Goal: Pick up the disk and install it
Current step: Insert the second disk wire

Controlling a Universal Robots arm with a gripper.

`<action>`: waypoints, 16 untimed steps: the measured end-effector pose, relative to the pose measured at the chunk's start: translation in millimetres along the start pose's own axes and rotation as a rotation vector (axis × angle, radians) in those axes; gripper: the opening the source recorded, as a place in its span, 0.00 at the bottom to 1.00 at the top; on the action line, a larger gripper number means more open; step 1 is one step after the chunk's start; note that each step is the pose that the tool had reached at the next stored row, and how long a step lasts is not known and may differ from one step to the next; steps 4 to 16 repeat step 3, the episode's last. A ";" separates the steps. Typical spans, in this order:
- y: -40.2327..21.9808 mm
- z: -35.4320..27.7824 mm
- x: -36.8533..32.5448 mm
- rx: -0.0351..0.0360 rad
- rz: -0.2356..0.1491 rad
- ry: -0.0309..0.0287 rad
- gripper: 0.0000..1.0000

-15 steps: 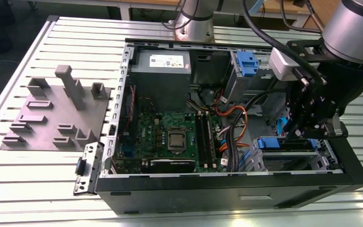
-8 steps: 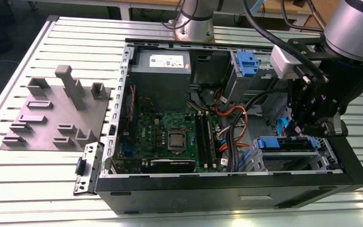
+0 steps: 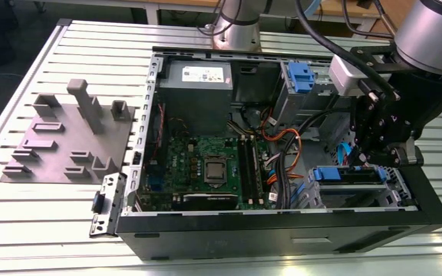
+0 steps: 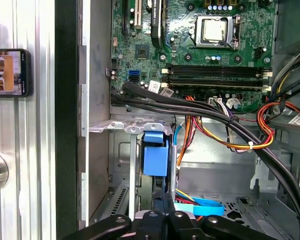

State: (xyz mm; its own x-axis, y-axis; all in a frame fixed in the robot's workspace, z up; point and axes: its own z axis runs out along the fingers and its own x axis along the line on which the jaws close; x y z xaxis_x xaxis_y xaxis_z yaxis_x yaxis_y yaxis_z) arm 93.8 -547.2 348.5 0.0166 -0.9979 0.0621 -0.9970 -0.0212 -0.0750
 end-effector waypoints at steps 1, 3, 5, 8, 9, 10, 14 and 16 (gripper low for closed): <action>0.0 0.0 0.0 -0.0002 0.000 0.0001 0.11; 0.0 0.0 0.0 -0.0002 0.000 0.0001 0.11; 0.0 0.0 0.0 -0.0002 0.000 0.0001 0.11; 0.0 0.0 0.0 -0.0002 0.000 0.0001 0.11; 0.0 0.0 0.0 -0.0002 0.000 0.0001 0.11; 0.0 0.0 0.0 -0.0002 0.000 0.0001 0.11; 0.0 0.0 0.0 -0.0002 0.000 0.0001 0.11; 0.0 0.0 0.0 -0.0002 0.000 0.0001 0.11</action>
